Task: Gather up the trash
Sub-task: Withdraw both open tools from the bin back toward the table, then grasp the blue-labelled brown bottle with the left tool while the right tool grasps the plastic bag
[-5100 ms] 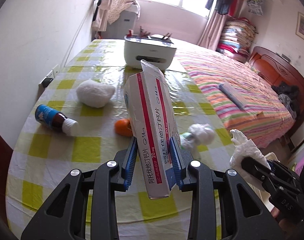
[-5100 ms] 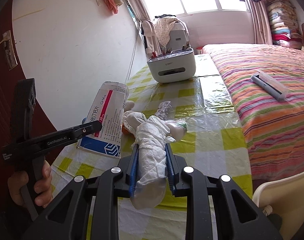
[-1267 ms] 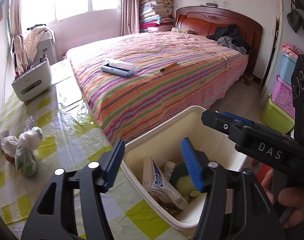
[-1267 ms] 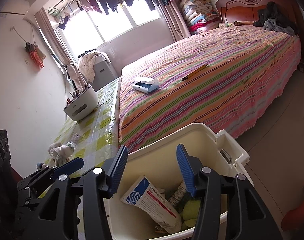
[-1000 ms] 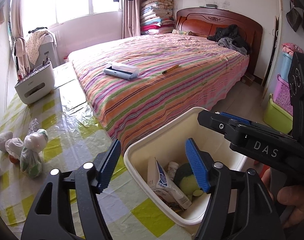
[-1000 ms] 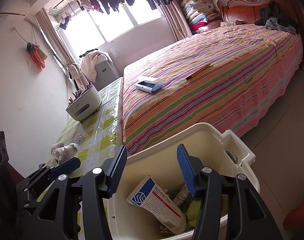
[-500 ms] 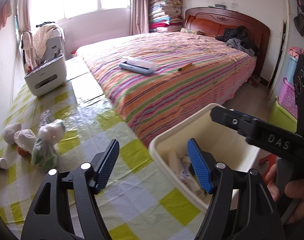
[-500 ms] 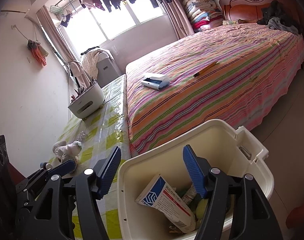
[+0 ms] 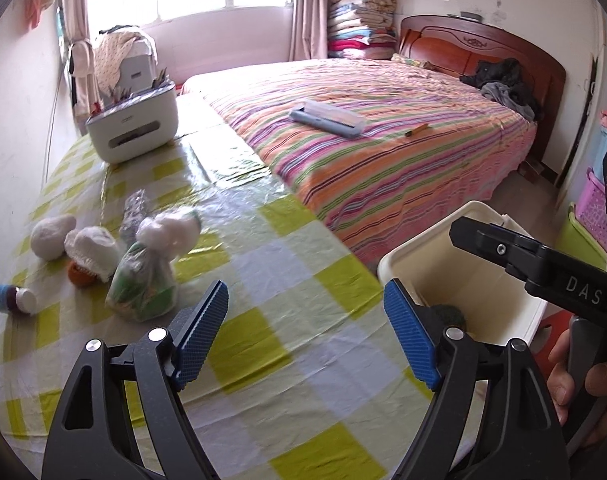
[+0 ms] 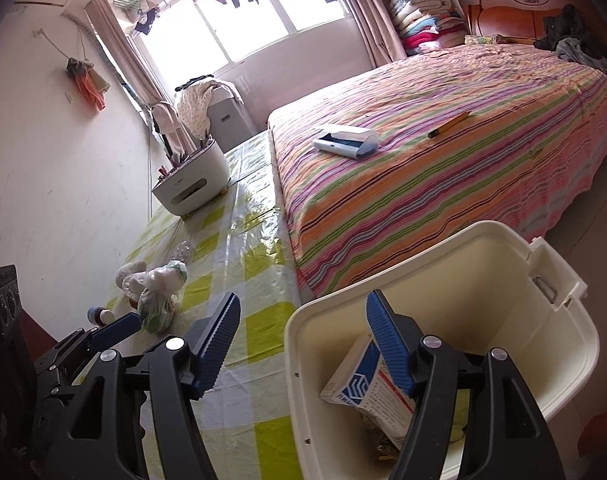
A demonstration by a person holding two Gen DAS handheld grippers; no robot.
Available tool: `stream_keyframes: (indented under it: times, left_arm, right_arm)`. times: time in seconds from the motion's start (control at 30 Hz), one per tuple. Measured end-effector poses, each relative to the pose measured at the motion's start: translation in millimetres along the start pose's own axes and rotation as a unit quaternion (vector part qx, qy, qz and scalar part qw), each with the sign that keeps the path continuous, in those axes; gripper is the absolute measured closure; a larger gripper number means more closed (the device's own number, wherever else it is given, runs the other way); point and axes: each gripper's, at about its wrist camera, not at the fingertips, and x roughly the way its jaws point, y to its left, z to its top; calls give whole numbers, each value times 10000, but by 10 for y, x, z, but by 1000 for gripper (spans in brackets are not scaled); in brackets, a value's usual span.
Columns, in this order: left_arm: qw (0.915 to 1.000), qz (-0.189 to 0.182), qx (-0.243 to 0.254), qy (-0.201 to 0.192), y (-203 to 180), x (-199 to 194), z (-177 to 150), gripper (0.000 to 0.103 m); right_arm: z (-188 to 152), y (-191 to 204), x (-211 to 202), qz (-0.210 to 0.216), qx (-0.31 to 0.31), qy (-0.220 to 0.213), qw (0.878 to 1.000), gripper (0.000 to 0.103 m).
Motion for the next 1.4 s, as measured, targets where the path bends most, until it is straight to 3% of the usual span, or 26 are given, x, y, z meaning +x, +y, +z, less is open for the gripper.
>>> stream_keyframes:
  times: [0.53,0.8,0.93,1.0,1.03,1.17,1.27,1.4]
  left_arm:
    - [9960,332,-833,-38,918,-173,-89,23]
    - [9823,851,-1669,-16,1682,-283,-193,23]
    - [9649,1147,-2363,5,2185,-354,-259,23]
    - [9497,1296,-2850,-10,2463,-397,-282,23]
    - [9415,1340,-3091,-9,2583,-412,-292,23]
    - [8954,1737,-4100,33,3114,-418,-347,23]
    - [8693,2172,-4437,129,3391,-375,-335,23]
    - [8436,2590,-4697,248,3692,-304,-309,23]
  right_arm:
    - [-136,498,343,231,-334,404,9984,38]
    - [-236,789,552,446,-490,672,9955,37]
    - [-275,894,662,582,-483,842,9936,37]
    - [-297,974,737,644,-503,923,9924,37]
    - [-296,993,753,655,-515,940,9921,37]
    - [-323,1143,844,762,-640,1010,9899,37]
    - [-358,1237,872,833,-727,1047,9883,37]
    - [-406,1313,885,902,-790,1090,9868,37]
